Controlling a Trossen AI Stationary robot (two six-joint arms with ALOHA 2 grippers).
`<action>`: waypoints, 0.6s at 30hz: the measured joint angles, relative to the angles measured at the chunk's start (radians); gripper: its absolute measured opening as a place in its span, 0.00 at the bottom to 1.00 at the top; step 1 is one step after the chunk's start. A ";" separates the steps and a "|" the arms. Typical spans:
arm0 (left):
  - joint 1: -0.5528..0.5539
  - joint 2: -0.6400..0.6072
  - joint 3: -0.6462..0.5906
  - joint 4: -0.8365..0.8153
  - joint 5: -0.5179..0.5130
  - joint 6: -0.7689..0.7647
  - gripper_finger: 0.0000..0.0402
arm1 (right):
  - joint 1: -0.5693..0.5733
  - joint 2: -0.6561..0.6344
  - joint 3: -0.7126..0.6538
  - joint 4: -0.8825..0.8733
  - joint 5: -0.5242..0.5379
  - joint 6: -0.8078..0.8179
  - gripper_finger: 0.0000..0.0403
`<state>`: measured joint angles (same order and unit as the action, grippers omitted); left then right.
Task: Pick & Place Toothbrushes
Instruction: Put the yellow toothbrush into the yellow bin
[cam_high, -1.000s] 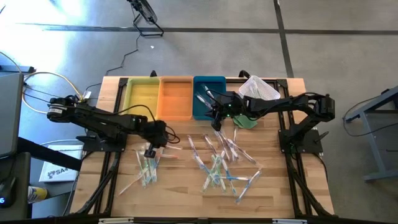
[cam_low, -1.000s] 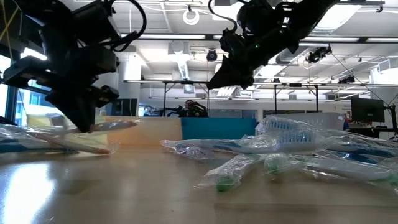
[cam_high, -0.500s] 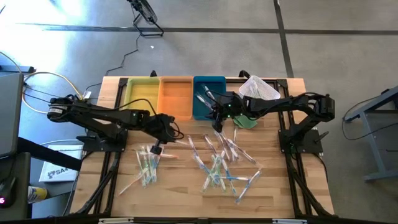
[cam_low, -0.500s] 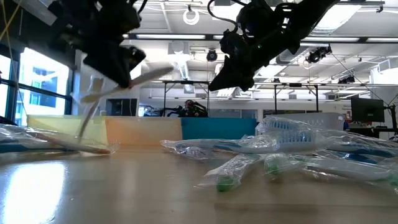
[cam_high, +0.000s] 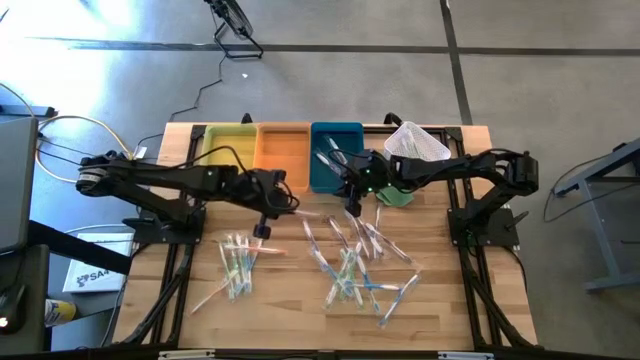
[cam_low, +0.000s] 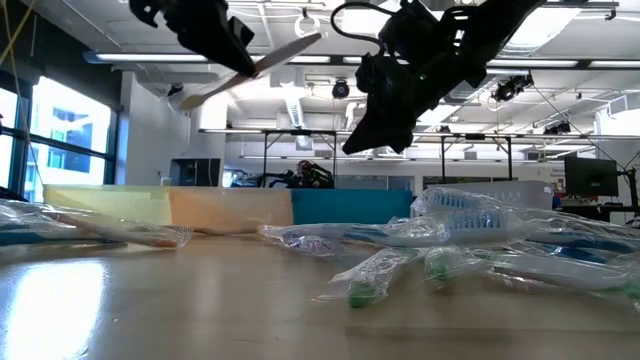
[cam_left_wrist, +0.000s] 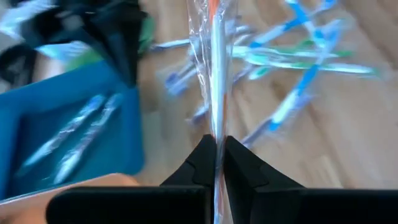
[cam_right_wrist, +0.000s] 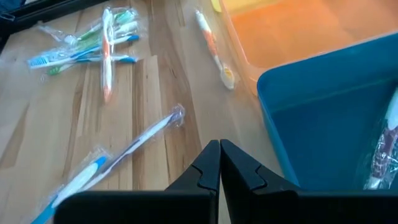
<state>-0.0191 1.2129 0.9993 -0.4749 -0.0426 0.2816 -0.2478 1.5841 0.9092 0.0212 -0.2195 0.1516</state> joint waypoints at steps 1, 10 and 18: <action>0.000 0.000 0.008 -0.012 -0.029 -0.002 0.02 | 0.000 0.000 0.000 -0.004 0.000 0.000 0.01; 0.038 -0.013 0.081 -0.295 -0.313 -0.063 0.02 | 0.000 0.000 0.000 -0.019 0.000 0.000 0.01; 0.186 -0.075 0.046 -0.437 -0.508 -0.156 0.02 | 0.000 0.000 0.000 -0.017 0.003 0.000 0.01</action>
<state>0.1672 1.1381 1.0455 -0.9114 -0.5511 0.1254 -0.2478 1.5841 0.9092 0.0040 -0.2165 0.1516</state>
